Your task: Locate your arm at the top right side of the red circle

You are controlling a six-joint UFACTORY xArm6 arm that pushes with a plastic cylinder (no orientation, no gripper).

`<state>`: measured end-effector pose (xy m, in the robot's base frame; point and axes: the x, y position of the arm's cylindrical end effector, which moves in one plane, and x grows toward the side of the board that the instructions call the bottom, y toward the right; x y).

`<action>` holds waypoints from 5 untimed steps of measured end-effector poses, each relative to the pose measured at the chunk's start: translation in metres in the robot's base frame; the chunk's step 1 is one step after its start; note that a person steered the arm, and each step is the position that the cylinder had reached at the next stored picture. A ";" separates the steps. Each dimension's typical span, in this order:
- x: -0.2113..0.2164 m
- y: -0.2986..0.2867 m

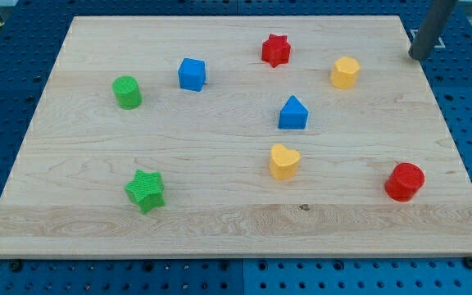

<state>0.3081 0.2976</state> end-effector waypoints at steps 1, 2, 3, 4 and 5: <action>0.012 -0.001; 0.028 -0.010; 0.037 -0.010; 0.058 -0.010; 0.079 -0.010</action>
<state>0.3870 0.2871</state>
